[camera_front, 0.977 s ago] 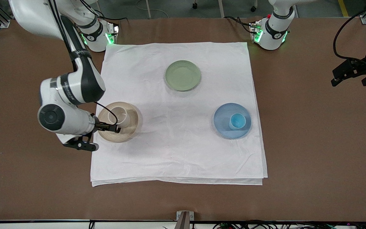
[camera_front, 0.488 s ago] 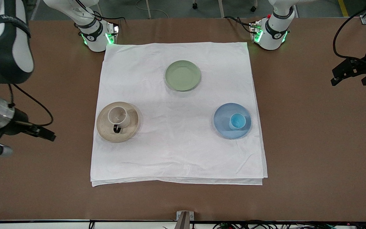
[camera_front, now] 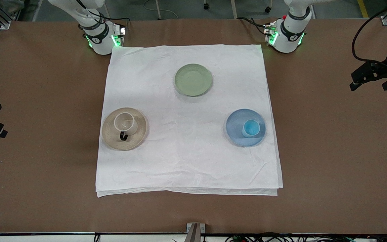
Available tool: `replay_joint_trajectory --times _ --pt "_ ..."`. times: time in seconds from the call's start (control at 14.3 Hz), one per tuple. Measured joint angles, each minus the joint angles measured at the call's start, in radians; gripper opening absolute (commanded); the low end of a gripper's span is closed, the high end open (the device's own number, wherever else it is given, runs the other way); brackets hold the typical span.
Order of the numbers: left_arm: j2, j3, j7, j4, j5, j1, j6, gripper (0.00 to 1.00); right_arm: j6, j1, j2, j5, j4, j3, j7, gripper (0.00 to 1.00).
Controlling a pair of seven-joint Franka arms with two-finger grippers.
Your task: Place blue cup in blue plate and white mug in gray plate
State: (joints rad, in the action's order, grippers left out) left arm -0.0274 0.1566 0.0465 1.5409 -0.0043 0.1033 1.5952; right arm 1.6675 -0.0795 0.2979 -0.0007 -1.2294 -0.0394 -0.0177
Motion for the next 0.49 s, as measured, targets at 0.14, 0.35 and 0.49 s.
replay_joint_trajectory --times 0.14,0.35,0.49 --pt "0.000 0.000 0.000 0.000 0.000 0.000 0.000 1.00 -0.002 0.000 -0.025 0.000 0.000 0.004 -0.019 1.00" --pt "0.000 0.000 0.000 0.000 0.000 0.000 0.001 1.00 -0.005 0.012 -0.063 0.000 -0.031 0.014 -0.027 1.00" --pt "0.000 0.000 0.000 0.000 0.000 0.000 0.001 1.00 -0.003 0.026 -0.098 0.000 -0.080 0.015 -0.026 1.00"
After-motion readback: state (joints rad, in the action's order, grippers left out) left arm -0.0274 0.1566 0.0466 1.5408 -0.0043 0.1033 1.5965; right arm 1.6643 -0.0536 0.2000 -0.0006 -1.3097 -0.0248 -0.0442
